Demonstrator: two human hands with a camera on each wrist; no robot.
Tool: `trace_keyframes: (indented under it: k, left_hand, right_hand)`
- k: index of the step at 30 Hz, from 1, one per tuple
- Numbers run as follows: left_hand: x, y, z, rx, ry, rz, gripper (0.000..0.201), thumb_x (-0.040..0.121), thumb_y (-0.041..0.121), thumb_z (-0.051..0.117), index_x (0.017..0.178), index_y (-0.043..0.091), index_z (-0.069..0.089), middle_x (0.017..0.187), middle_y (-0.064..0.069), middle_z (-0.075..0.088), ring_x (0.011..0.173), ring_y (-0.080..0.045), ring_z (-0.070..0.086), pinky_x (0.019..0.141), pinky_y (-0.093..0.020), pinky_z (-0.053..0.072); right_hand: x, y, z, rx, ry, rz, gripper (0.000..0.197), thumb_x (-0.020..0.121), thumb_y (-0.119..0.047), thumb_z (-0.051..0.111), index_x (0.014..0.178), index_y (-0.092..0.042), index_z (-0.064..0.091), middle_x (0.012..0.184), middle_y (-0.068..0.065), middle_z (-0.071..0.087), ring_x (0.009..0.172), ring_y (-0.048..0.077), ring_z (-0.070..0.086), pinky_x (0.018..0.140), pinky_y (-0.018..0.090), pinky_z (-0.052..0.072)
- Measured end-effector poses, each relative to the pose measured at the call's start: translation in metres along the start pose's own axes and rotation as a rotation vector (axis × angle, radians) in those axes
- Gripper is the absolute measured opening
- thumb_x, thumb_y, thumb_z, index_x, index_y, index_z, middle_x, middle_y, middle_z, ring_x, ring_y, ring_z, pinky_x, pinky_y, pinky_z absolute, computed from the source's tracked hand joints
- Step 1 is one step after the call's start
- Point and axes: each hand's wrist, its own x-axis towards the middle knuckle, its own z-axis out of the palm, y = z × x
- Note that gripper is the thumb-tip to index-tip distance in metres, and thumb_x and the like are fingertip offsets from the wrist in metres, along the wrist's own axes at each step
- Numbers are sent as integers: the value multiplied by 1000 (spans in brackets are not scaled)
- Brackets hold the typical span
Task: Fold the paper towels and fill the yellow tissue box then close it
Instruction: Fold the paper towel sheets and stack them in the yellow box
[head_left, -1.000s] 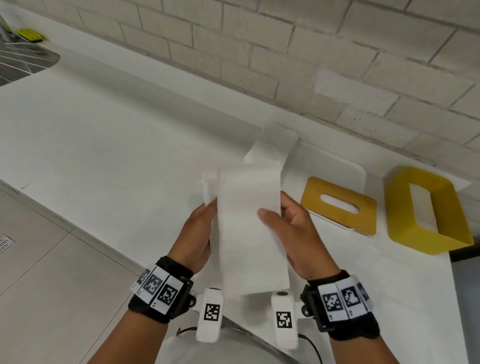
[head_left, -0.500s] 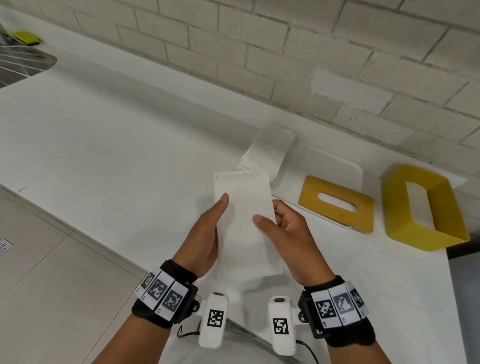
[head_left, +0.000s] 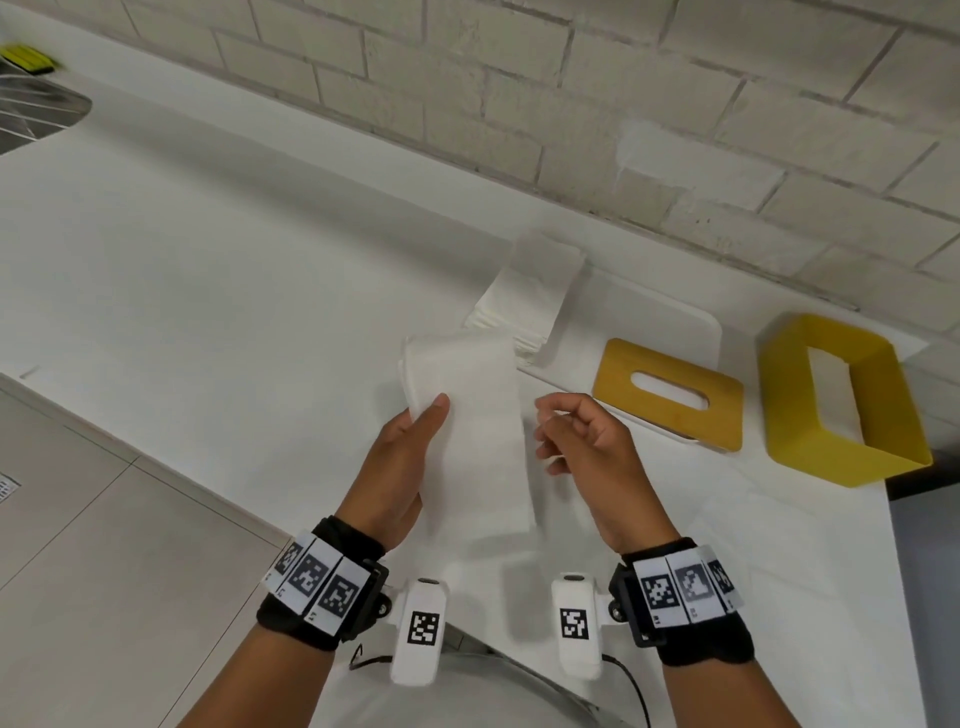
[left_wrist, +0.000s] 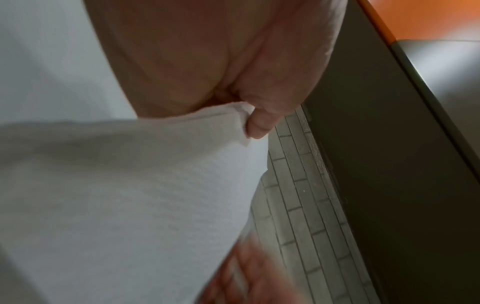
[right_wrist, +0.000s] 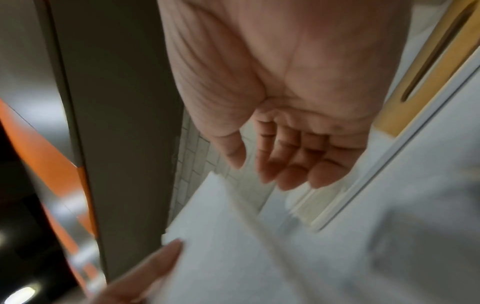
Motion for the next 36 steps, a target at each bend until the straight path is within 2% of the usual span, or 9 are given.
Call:
trace_keyframes:
  k: [5, 8, 12, 18, 22, 25, 28, 33, 36]
  left_hand:
    - [6, 8, -21, -51, 117, 65, 31, 106, 28, 50, 126, 12, 67, 117, -10, 76, 107, -25, 73, 92, -40, 55]
    - [10, 9, -27, -66, 156, 78, 31, 106, 29, 51, 126, 11, 67, 117, -9, 76, 108, -26, 73, 92, -40, 55]
    - [14, 9, -30, -69, 176, 77, 31, 106, 29, 52, 126, 12, 67, 117, -8, 76, 107, -24, 73, 91, -39, 55]
    - [19, 6, -27, -11, 174, 49, 30, 105, 29, 52, 125, 12, 68, 116, -8, 77, 110, -26, 72, 98, -42, 54]
    - [21, 5, -22, 44, 145, 32, 30, 106, 30, 52, 124, 13, 68, 114, -7, 77, 109, -27, 72, 97, -43, 54]
    - [22, 6, -19, 51, 118, 24, 28, 106, 31, 51, 120, 15, 70, 111, -6, 78, 105, -24, 73, 91, -40, 54]
    - [24, 6, -16, 56, 103, 17, 29, 106, 31, 50, 120, 16, 70, 111, -5, 78, 104, -22, 74, 89, -38, 54]
    - [27, 10, -8, 53, 64, 12, 30, 106, 30, 50, 122, 14, 70, 112, -7, 78, 101, -22, 75, 85, -36, 54]
    - [25, 11, 0, 86, -9, 23, 33, 107, 30, 46, 127, 14, 68, 117, -7, 76, 109, -24, 73, 88, -37, 53]
  right_hand:
    - [26, 53, -41, -787, 113, 169, 49, 91, -41, 69, 135, -27, 52, 130, 5, 54, 125, 26, 51, 101, 35, 43]
    - [26, 67, -39, -947, 40, 226, 72, 86, -48, 72, 147, -29, 38, 147, 8, 39, 137, 31, 36, 109, 43, 38]
    - [24, 71, -33, -1008, -1, 200, 71, 86, -41, 73, 146, -30, 37, 141, 6, 41, 133, 29, 39, 107, 43, 39]
    - [30, 69, -30, -739, 10, 271, 48, 81, -23, 79, 122, -21, 54, 92, -8, 61, 89, 15, 60, 78, 26, 43]
    - [33, 63, -30, -600, -27, 281, 21, 79, -20, 78, 93, -18, 63, 83, -5, 67, 82, 17, 65, 78, 31, 53]
    - [26, 43, -27, -187, -41, 231, 31, 82, -5, 74, 108, -22, 69, 98, 2, 77, 96, 23, 74, 96, 49, 57]
    - [16, 7, -23, 37, -142, 86, 47, 88, 6, 68, 126, -22, 63, 117, 3, 75, 112, 23, 70, 103, 49, 52]
    - [3, -45, -21, 274, -348, -67, 58, 86, 6, 68, 137, -18, 55, 117, 18, 73, 103, 30, 70, 86, 39, 57]
    - [3, -44, -5, 162, -275, -62, 49, 88, -1, 71, 133, -18, 59, 111, 21, 74, 101, 38, 71, 92, 53, 54]
